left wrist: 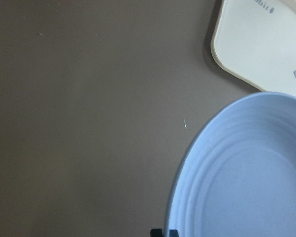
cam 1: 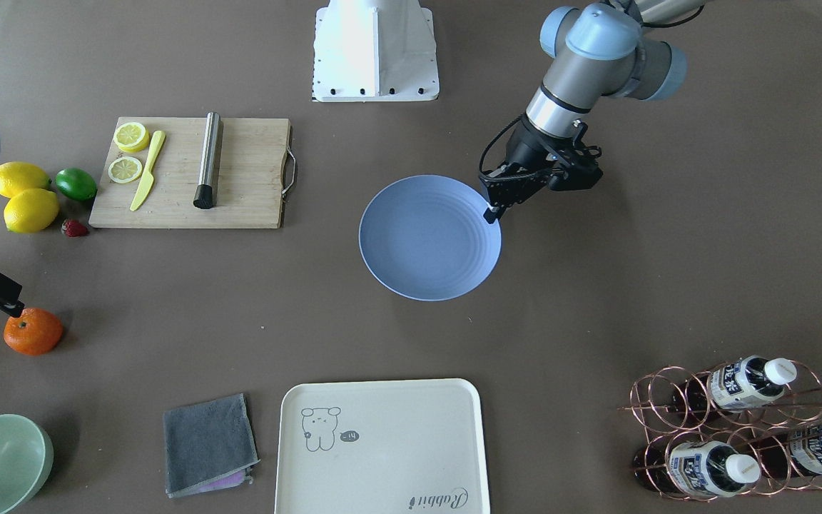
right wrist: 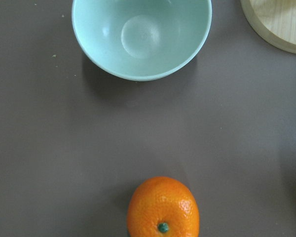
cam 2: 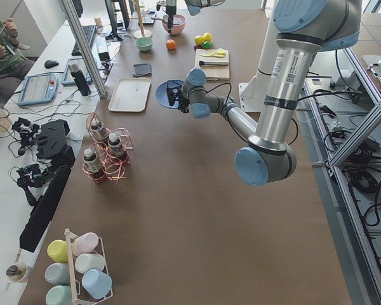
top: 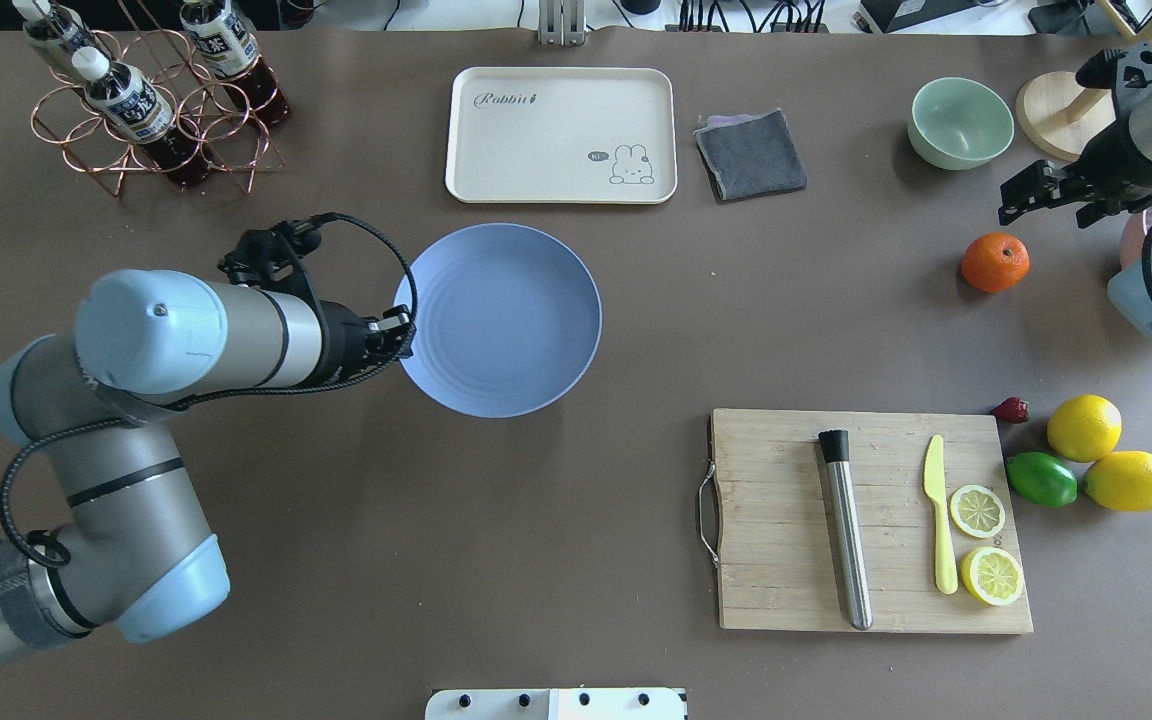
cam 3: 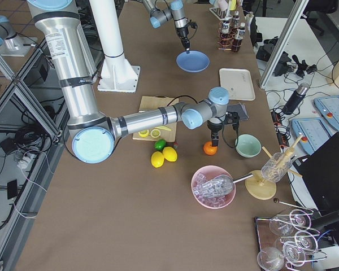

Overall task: Pick orange to plate
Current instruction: 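Slide the blue plate toward the cutting board while the right gripper descends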

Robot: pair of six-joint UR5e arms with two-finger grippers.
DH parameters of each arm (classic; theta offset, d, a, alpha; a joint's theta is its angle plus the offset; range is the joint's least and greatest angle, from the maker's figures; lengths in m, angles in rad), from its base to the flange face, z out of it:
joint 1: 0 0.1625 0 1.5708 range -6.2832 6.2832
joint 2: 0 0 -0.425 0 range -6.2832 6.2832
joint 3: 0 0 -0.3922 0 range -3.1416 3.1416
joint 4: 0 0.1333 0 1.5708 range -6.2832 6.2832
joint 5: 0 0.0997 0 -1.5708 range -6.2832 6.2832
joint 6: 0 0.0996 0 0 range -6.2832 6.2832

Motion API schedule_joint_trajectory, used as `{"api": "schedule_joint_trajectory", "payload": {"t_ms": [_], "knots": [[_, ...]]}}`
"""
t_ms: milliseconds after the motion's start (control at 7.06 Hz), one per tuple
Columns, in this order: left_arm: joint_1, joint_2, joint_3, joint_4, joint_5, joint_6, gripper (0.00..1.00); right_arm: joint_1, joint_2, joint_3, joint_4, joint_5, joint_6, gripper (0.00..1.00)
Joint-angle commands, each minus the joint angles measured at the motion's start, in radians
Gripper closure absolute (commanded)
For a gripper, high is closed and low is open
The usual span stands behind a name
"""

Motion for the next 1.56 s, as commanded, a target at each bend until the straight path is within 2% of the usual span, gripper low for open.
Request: {"api": "schedule_joint_trajectory", "payload": {"t_ms": [0,425,1274,1416], "knots": [[0.119,-0.084,0.011,0.094,0.124,-0.028,1.0,-0.025,0.018,-0.087,0.077,-0.03,0.0,0.0],[0.157,-0.142,0.096,0.094,0.179,-0.032,1.0,-0.065,0.018,-0.104,0.079,-0.064,0.009,0.0],[0.216,-0.15,0.109,0.094,0.218,-0.031,1.0,-0.102,0.034,-0.139,0.079,-0.081,0.009,0.0],[0.217,-0.147,0.11,0.094,0.224,-0.026,0.43,-0.103,0.034,-0.144,0.079,-0.081,0.009,0.0]]}}
